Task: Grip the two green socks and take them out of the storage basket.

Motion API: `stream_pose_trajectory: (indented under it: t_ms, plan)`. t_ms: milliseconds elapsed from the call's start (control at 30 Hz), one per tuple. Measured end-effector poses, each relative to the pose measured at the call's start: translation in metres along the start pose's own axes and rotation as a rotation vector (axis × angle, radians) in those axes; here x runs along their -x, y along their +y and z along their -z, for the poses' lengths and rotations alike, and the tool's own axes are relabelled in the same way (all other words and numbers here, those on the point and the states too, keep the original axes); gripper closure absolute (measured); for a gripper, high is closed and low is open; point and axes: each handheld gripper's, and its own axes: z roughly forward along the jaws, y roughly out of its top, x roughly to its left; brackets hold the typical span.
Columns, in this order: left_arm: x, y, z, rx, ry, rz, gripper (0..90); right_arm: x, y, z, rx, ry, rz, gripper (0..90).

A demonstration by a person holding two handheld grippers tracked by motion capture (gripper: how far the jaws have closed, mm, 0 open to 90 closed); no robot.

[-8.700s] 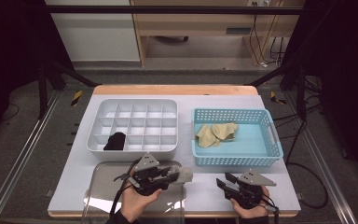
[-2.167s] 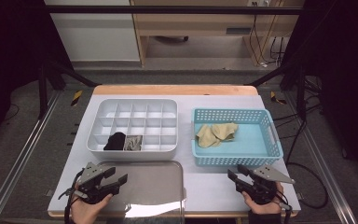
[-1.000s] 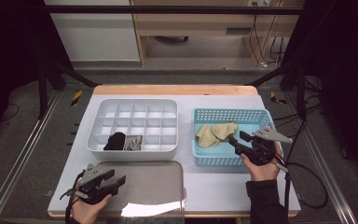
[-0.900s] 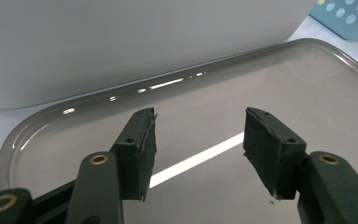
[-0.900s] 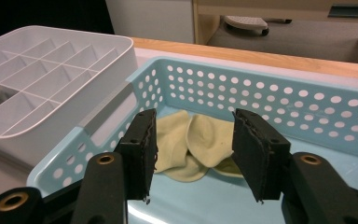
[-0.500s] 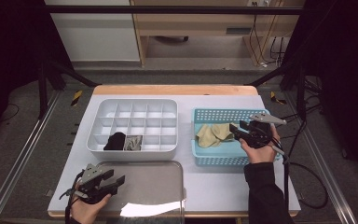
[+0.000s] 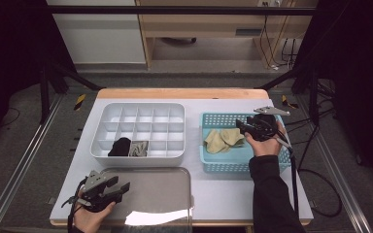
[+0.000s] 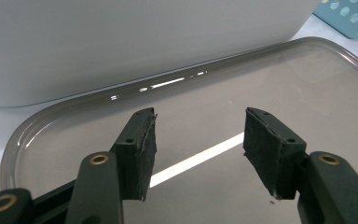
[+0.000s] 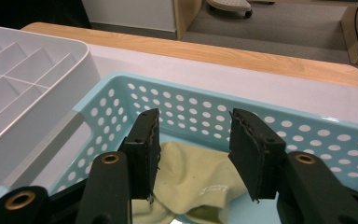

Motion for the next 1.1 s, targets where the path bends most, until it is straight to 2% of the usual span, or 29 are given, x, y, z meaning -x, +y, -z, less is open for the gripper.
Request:
stream_pose_trajectory:
  t_ms: [200,367,933,1100]
  plan:
    - [-0.001,0.000,0.001,0.011,0.005,0.007,42.7,0.005,0.002,-0.014,-0.016,-0.014,-0.018,53.7]
    - [-0.002,0.000,0.001,0.007,0.005,0.005,42.7,0.011,-0.003,-0.028,-0.057,-0.053,-0.017,54.2]
    - [-0.003,0.000,0.001,0.005,0.011,0.006,42.8,0.022,-0.027,-0.045,-0.124,-0.071,-0.058,53.5]
    - [-0.003,-0.001,0.000,0.001,0.014,0.005,42.9,0.023,-0.031,-0.050,-0.155,-0.079,-0.048,53.2]
